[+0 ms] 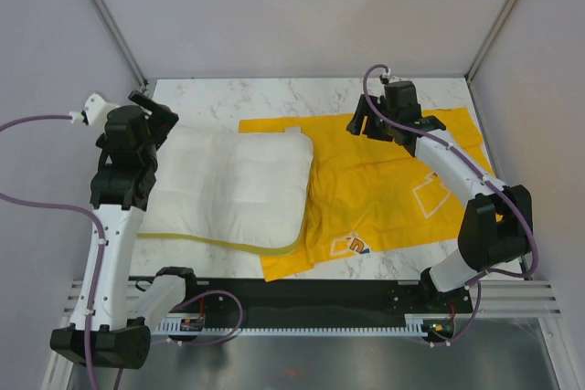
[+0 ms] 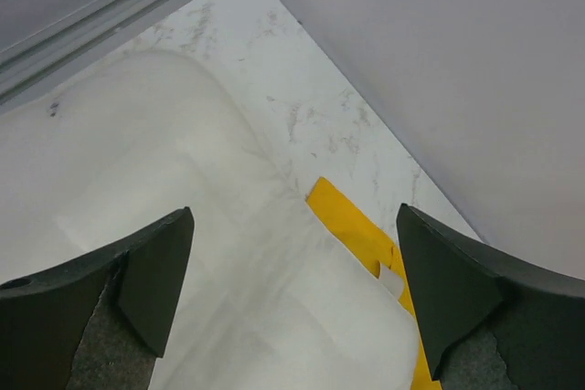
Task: Put the pillow into the pillowcase
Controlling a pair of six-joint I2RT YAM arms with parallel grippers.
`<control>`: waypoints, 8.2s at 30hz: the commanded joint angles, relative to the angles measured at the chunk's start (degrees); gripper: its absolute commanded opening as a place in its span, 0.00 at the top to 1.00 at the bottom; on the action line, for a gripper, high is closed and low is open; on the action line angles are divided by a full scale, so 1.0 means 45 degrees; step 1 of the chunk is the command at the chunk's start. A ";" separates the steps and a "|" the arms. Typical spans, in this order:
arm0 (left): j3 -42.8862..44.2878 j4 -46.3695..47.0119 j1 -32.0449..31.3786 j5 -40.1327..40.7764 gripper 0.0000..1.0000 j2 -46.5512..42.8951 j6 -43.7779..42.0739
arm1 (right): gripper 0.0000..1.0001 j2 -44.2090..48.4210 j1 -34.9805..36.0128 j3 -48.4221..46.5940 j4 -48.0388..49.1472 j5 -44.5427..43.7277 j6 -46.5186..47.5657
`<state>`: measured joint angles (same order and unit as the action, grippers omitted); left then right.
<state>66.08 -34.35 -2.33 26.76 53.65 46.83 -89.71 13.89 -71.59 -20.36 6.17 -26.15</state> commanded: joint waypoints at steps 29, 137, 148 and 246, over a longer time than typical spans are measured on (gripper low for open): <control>-0.0115 0.1147 -0.8037 -0.5223 0.00 0.9735 -0.4116 | 0.23 0.1323 0.1269 0.2159 0.0579 -0.0591 0.0792; 0.5906 -0.3129 -0.7744 -0.2020 0.98 0.5908 -0.4684 | 1.00 -0.2994 0.3964 -0.2841 0.0794 0.0112 -0.1298; 0.0178 0.1379 -0.6983 -0.1535 0.98 0.6789 -0.3083 | 1.00 -0.2681 0.3808 -0.2568 0.0794 0.0814 -0.1493; -0.1441 0.0777 -0.8155 -0.5889 0.98 0.6849 -0.5934 | 0.47 0.3160 0.8045 0.6885 0.3175 -0.3696 -0.2938</control>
<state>61.67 -29.76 -41.47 0.69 87.66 22.81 -73.65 48.90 -39.83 -10.33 -8.10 -37.39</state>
